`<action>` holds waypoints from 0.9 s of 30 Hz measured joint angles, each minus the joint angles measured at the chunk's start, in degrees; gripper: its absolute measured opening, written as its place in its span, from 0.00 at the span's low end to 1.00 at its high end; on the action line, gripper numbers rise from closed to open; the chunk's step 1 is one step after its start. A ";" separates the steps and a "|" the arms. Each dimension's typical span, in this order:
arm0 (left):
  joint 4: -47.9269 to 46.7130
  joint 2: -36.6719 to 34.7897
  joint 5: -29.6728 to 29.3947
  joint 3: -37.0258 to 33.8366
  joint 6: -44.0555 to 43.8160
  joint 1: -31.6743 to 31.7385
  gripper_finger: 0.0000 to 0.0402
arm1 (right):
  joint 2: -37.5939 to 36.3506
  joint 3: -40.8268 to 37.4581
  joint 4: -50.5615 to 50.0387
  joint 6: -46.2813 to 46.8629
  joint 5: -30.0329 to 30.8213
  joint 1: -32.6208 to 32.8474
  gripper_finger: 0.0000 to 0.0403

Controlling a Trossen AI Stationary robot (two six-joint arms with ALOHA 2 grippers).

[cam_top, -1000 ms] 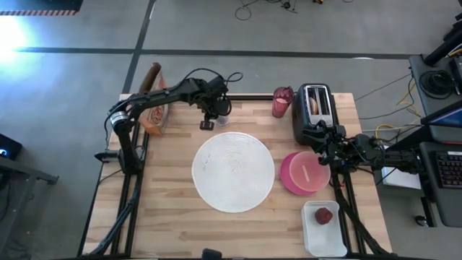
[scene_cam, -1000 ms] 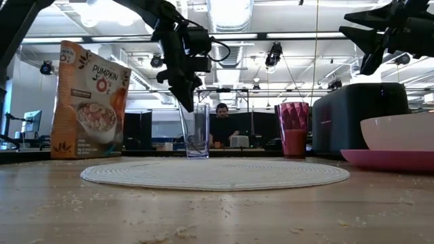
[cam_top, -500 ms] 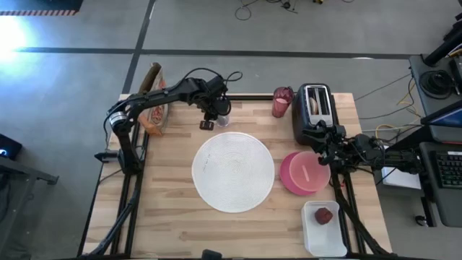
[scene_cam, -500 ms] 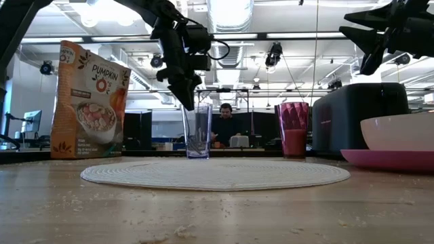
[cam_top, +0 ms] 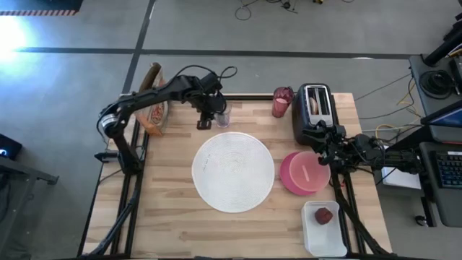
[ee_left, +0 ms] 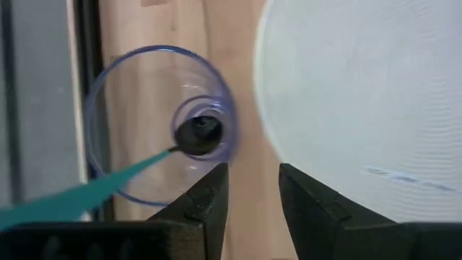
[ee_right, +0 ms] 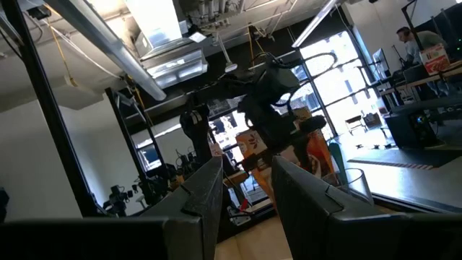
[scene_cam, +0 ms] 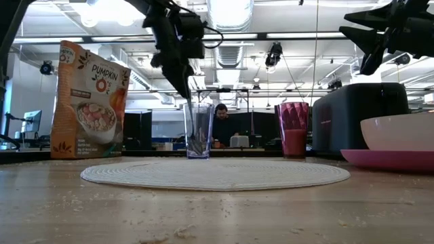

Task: Arrange a breakfast setting
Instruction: Put the red cup of milk on top of the white table mat

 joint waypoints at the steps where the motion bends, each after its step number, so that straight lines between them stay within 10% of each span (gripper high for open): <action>1: -0.57 -0.91 1.17 0.00 -0.97 -0.02 0.27 | 0.00 -0.02 0.00 0.00 0.00 0.01 0.28; 13: -4.58 -15.29 15.84 -5.35 -15.11 -1.24 0.27 | 0.00 0.00 0.01 0.00 0.00 0.00 0.28; 27: 27.69 -43.11 14.68 -46.90 -40.53 -15.16 0.27 | 0.00 -0.02 0.00 0.00 0.00 -0.01 0.28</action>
